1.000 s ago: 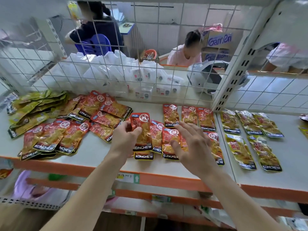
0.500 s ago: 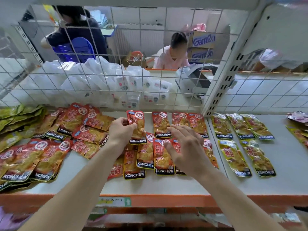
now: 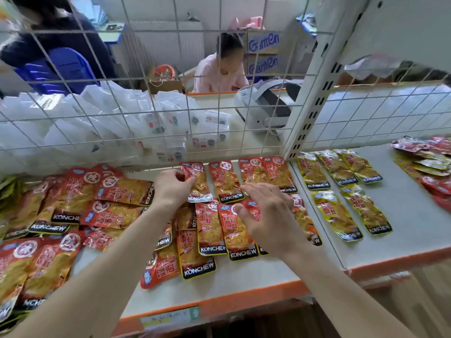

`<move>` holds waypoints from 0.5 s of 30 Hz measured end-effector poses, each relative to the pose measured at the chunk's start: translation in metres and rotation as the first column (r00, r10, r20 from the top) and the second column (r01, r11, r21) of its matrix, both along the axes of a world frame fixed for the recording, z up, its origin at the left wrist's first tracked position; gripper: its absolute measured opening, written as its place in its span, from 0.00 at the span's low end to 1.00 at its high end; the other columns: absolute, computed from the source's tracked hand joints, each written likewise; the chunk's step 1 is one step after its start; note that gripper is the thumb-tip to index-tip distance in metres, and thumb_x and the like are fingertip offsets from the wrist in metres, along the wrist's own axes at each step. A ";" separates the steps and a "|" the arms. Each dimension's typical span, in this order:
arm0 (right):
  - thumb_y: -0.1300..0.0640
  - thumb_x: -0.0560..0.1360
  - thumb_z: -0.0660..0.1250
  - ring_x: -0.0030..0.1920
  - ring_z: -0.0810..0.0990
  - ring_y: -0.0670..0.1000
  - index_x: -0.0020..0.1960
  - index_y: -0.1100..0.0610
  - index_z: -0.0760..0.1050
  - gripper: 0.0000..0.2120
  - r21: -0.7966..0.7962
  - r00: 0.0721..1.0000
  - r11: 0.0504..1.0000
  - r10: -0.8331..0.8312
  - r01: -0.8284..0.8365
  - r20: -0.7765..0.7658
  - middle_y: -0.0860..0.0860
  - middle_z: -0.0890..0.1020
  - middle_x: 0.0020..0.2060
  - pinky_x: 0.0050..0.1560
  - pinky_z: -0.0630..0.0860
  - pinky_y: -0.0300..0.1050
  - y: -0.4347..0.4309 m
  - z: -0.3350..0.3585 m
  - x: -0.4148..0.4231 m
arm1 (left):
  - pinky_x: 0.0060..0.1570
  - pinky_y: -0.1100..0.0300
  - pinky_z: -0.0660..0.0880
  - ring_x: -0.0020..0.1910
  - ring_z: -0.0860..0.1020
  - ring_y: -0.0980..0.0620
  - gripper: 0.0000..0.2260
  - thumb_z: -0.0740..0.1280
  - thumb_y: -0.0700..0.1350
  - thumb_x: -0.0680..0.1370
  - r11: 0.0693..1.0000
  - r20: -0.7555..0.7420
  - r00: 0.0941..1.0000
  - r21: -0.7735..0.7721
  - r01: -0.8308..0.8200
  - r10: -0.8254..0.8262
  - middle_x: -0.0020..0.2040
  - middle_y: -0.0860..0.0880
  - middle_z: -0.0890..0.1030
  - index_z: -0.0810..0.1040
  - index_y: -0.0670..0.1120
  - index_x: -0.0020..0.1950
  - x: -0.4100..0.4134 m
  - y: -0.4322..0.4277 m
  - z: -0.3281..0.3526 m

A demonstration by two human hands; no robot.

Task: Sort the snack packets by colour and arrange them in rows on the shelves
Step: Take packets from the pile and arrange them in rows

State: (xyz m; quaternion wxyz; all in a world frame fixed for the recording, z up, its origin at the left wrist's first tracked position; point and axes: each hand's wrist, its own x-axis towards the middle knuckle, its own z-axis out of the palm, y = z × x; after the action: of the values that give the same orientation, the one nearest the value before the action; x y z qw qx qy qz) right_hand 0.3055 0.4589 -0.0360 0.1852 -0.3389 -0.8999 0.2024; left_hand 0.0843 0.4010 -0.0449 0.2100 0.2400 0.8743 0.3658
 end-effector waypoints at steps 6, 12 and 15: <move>0.40 0.76 0.59 0.71 0.65 0.44 0.70 0.49 0.73 0.25 -0.013 1.000 1.000 -0.004 0.004 0.009 0.43 0.75 0.67 0.69 0.53 0.45 -0.002 -0.004 0.000 | 0.46 0.55 0.72 0.46 0.77 0.46 0.13 0.71 0.52 0.78 0.997 -0.152 0.987 -0.058 0.051 -0.059 0.44 0.46 0.80 0.79 0.42 0.47 0.006 0.004 -0.003; 0.41 0.76 0.60 0.71 0.66 0.45 0.70 0.50 0.73 0.25 -0.016 1.000 0.999 0.031 -0.031 -0.007 0.44 0.75 0.67 0.70 0.56 0.50 -0.003 -0.004 -0.002 | 0.45 0.55 0.69 0.47 0.75 0.46 0.13 0.70 0.51 0.79 0.993 -0.265 0.960 -0.102 0.066 -0.091 0.45 0.45 0.77 0.76 0.41 0.49 0.013 0.003 -0.006; 0.42 0.76 0.61 0.71 0.66 0.45 0.69 0.50 0.73 0.24 -0.014 0.999 0.999 0.044 -0.044 -0.009 0.44 0.75 0.67 0.71 0.58 0.52 -0.003 -0.004 -0.002 | 0.45 0.55 0.69 0.48 0.74 0.45 0.15 0.68 0.53 0.80 0.993 -0.311 0.946 -0.092 0.070 -0.096 0.46 0.44 0.77 0.76 0.40 0.51 0.016 0.000 -0.010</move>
State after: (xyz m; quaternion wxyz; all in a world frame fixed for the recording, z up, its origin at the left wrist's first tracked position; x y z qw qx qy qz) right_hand 0.3032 0.4559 -0.0402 0.1824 -0.3196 -0.9049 0.2141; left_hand 0.1001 0.4007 -0.0544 0.0927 0.3233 0.8996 0.2787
